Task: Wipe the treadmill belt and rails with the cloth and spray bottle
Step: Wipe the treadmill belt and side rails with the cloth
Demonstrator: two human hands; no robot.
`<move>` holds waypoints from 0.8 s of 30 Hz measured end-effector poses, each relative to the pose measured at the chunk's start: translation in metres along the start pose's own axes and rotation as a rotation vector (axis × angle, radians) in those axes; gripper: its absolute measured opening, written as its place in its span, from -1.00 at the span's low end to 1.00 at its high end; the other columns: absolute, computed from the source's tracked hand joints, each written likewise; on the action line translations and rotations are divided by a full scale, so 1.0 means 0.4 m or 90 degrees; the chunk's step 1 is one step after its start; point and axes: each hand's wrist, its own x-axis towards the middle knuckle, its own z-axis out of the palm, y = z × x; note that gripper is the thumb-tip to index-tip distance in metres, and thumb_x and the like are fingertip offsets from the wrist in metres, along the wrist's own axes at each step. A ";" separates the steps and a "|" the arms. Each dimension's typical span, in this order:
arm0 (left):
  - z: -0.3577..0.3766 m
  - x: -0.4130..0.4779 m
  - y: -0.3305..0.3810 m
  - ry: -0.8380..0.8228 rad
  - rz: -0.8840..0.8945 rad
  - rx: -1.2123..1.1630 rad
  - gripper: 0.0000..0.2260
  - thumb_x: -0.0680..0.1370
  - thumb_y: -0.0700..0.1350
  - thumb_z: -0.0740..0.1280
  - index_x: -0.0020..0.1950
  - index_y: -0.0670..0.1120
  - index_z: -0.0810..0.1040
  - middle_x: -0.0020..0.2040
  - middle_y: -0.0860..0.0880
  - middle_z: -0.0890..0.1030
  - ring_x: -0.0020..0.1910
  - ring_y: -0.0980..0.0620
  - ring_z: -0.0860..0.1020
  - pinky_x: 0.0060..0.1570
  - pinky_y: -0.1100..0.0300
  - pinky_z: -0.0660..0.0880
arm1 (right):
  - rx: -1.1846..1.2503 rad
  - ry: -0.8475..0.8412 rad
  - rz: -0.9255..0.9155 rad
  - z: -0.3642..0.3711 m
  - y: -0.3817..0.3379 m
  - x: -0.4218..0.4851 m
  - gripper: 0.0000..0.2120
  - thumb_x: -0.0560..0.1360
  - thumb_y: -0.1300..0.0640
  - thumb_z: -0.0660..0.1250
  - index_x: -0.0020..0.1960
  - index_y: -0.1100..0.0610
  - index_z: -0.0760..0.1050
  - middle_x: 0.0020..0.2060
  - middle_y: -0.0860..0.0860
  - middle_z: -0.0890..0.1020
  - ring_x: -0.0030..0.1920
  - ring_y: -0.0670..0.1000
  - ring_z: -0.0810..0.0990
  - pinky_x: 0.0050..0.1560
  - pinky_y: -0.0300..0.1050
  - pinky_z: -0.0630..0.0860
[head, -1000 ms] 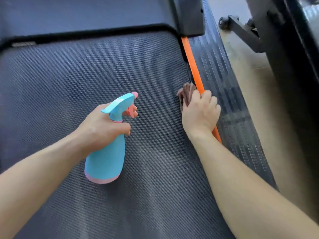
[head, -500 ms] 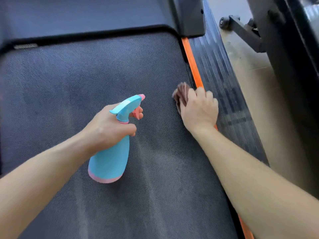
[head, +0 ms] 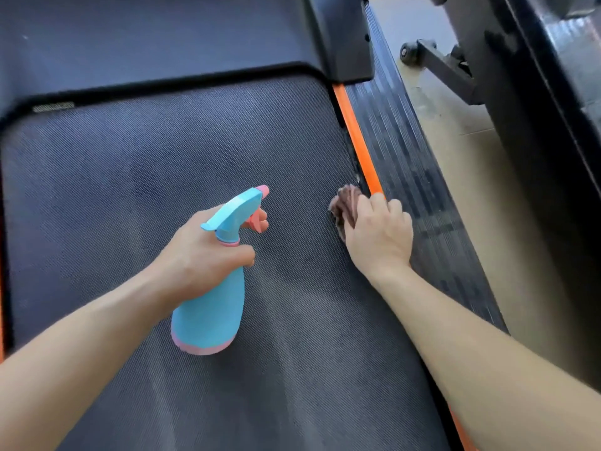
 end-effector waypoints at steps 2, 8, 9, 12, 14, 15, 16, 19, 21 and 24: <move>-0.006 -0.006 -0.011 0.007 0.011 0.004 -0.61 0.33 -0.10 0.43 0.11 0.22 0.65 0.12 0.35 0.66 -0.08 0.30 0.57 -0.09 0.27 0.43 | 0.018 -0.007 0.016 0.009 -0.044 0.109 -0.71 0.57 -0.08 0.32 0.07 0.15 0.53 0.05 0.12 0.56 0.04 0.23 0.50 -0.02 0.09 0.41; -0.016 -0.005 -0.031 0.022 0.005 0.024 -0.65 0.41 -0.19 0.47 0.07 0.21 0.66 0.08 0.35 0.66 -0.13 0.29 0.57 -0.11 0.27 0.45 | 0.005 0.008 -0.005 0.003 -0.021 0.101 -0.73 0.53 -0.06 0.34 -0.03 0.17 0.54 -0.04 0.14 0.58 -0.05 0.26 0.53 -0.09 0.11 0.44; -0.018 -0.005 -0.025 0.026 0.007 0.022 -0.66 0.38 -0.13 0.46 0.07 0.22 0.66 0.08 0.34 0.66 -0.12 0.26 0.57 -0.10 0.25 0.46 | 0.009 0.003 -0.013 -0.005 0.001 0.052 -0.73 0.51 -0.06 0.36 -0.05 0.17 0.53 -0.08 0.14 0.57 -0.09 0.26 0.52 -0.13 0.11 0.45; -0.015 -0.004 -0.003 0.016 0.015 0.011 -0.62 0.40 -0.16 0.47 0.10 0.27 0.65 0.07 0.38 0.65 -0.13 0.28 0.57 -0.07 0.26 0.50 | 0.006 -0.050 -0.010 -0.032 0.053 -0.092 -0.73 0.48 -0.06 0.39 -0.09 0.16 0.51 -0.15 0.13 0.55 -0.16 0.24 0.51 -0.20 0.09 0.46; -0.012 -0.010 0.007 -0.005 0.028 0.018 -0.54 0.43 -0.24 0.47 0.13 0.30 0.63 0.03 0.41 0.64 -0.19 0.33 0.54 -0.14 0.33 0.45 | -0.020 -0.083 -0.002 -0.044 0.067 -0.151 -0.73 0.47 -0.06 0.41 -0.10 0.15 0.52 -0.17 0.11 0.55 -0.18 0.23 0.51 -0.23 0.06 0.45; -0.011 -0.014 0.008 -0.009 0.034 0.015 -0.54 0.42 -0.23 0.47 0.14 0.29 0.63 0.04 0.40 0.64 -0.18 0.32 0.54 -0.13 0.34 0.44 | -0.030 -0.090 -0.002 -0.045 0.069 -0.158 -0.73 0.47 -0.07 0.41 -0.10 0.15 0.53 -0.17 0.11 0.55 -0.18 0.23 0.51 -0.24 0.05 0.44; -0.010 -0.017 0.006 -0.009 0.038 0.008 -0.57 0.40 -0.18 0.47 0.15 0.28 0.63 0.07 0.38 0.65 -0.13 0.29 0.55 -0.10 0.31 0.44 | -0.031 -0.087 -0.006 -0.044 0.067 -0.148 -0.73 0.48 -0.06 0.41 -0.09 0.15 0.53 -0.16 0.11 0.55 -0.18 0.23 0.50 -0.23 0.05 0.43; -0.010 -0.028 -0.006 -0.002 0.045 -0.002 -0.55 0.33 -0.08 0.40 0.19 0.23 0.63 0.12 0.34 0.66 -0.10 0.26 0.56 -0.06 0.26 0.46 | -0.014 -0.041 0.002 -0.024 0.026 -0.044 -0.71 0.52 -0.07 0.34 -0.02 0.18 0.55 -0.07 0.14 0.56 -0.10 0.25 0.51 -0.17 0.09 0.45; -0.013 -0.037 -0.022 0.003 0.049 0.004 -0.60 0.41 -0.19 0.47 0.15 0.21 0.65 0.09 0.37 0.65 -0.15 0.37 0.54 -0.10 0.40 0.41 | -0.004 -0.043 0.014 -0.014 -0.020 0.073 -0.68 0.58 -0.08 0.29 0.09 0.17 0.54 0.06 0.14 0.55 0.04 0.25 0.50 -0.04 0.11 0.44; -0.019 -0.041 -0.040 0.023 0.032 0.041 -0.61 0.44 -0.29 0.45 0.08 0.19 0.66 0.02 0.44 0.62 -0.17 0.43 0.52 -0.22 0.56 0.32 | 0.001 -0.077 0.018 -0.007 -0.057 0.192 -0.67 0.63 -0.06 0.21 0.18 0.17 0.52 0.17 0.13 0.52 0.16 0.24 0.46 0.06 0.10 0.39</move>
